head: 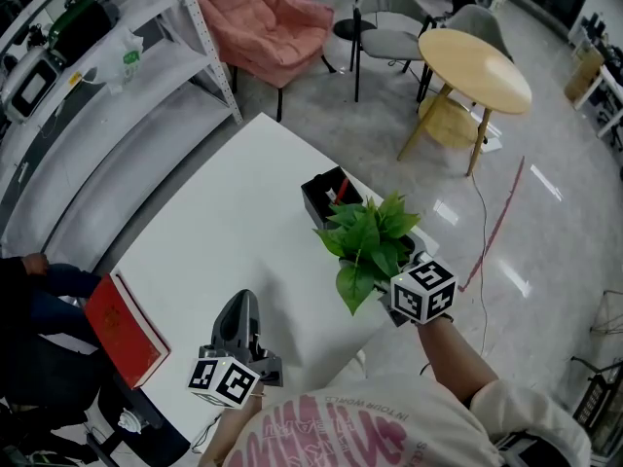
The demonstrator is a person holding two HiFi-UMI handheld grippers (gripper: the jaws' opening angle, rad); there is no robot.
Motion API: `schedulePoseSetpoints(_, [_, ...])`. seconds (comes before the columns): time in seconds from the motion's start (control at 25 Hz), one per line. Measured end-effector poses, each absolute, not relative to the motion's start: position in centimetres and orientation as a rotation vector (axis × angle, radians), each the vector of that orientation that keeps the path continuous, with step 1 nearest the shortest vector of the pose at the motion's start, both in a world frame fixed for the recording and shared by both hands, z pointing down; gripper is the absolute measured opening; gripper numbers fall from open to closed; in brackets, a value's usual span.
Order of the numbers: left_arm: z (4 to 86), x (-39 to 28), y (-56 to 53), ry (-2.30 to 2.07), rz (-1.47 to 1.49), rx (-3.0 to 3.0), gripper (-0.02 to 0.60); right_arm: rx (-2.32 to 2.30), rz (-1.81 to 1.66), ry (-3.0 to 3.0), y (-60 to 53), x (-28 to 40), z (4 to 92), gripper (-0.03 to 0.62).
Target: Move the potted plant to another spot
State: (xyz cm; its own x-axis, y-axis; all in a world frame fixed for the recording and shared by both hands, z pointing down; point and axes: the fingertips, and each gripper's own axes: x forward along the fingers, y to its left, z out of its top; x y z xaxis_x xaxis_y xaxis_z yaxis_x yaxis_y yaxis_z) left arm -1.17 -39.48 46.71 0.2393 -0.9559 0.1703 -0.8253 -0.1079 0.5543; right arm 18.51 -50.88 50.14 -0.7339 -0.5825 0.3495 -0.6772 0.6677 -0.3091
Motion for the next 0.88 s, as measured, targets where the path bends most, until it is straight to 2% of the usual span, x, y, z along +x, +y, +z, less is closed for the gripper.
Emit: schedulePoseSetpoints(0.88, [47.2, -1.4, -38.2, -1.615, -0.3, 1.968, 0.025, 1.025, 0.525, -2.647, -50.0, 18.4, 50.5, 0.552])
